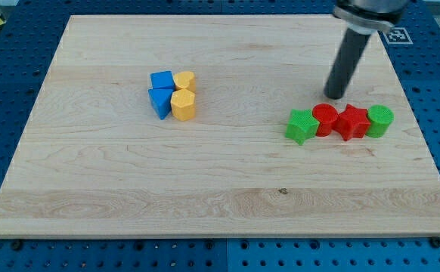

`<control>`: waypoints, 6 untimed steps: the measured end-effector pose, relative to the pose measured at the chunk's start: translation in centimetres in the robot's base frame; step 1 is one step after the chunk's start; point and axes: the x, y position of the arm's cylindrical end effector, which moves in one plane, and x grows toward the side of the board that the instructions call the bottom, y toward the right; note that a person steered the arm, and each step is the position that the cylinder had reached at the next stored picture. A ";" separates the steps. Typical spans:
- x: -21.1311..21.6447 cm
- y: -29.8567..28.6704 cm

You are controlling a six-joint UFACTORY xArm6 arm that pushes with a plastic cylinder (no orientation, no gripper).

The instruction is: Push the red circle slightly between the red star and green star

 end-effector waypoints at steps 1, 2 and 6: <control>0.9 -0.9; 3.6 -0.9; 0.1 2.3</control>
